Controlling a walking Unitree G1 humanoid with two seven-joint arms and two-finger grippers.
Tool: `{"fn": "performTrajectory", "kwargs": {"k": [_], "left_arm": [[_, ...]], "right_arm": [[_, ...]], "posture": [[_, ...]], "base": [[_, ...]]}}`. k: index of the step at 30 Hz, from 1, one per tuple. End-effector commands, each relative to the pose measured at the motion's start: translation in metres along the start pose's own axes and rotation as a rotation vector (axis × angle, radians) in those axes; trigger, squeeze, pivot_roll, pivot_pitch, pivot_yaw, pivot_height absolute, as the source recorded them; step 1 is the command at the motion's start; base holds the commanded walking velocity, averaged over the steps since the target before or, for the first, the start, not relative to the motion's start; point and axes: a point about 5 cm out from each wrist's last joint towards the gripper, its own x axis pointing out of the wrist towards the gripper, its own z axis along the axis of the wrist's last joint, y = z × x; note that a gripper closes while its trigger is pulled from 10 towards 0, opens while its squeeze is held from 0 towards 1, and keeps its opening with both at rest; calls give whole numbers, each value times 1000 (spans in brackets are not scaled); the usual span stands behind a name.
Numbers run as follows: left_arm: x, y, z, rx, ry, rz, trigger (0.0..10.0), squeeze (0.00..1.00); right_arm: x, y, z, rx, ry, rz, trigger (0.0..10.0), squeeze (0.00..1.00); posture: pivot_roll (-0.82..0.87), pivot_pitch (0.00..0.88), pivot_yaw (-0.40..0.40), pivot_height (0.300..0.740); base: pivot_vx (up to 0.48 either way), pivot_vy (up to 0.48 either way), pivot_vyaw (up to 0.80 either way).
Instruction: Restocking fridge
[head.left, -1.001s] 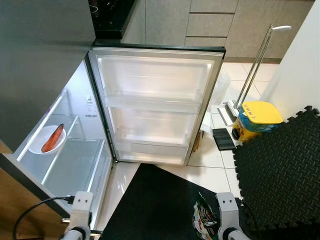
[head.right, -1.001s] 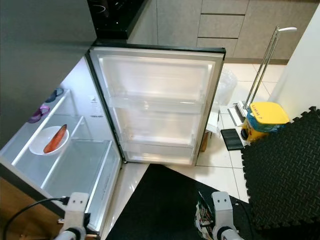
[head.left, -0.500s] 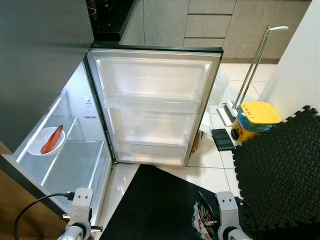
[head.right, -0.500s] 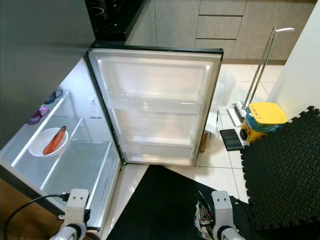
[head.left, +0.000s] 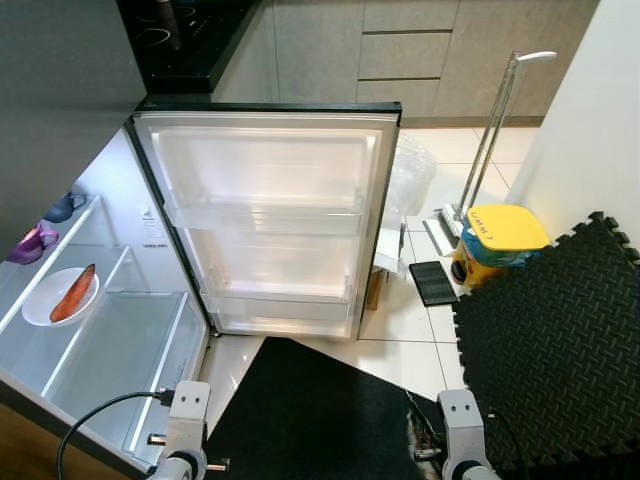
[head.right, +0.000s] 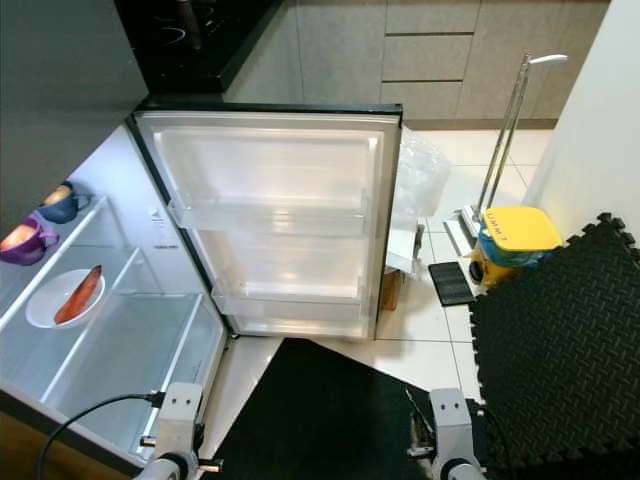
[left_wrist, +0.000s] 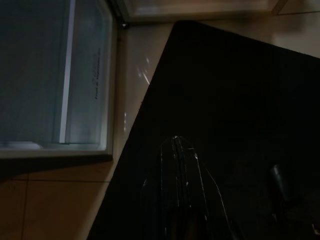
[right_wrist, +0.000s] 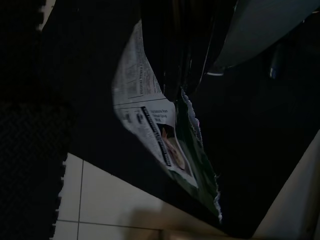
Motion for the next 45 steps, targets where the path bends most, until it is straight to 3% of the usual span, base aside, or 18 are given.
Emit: {"fn": "performTrajectory", "kwargs": {"k": [1,17,45], "left_arm": [[-3,-1,-7,-4,14,1,10000,0],[-4,-2,-9,-25,13,-21,10000,0],[-6,3,-11,-33,14,-34,10000,0]], "right_arm": [[-1,4,-3,0,2,11,10000,0],[2,8,-1,-10,20,12,10000,0],[1,-1,2,-29,7,11,10000,0]], "posture": [[-156,94,32,740],[-151,87,21,740],[-156,89,13,740]], "base": [[0,0,0],[0,0,0],[329,0,0]]}}
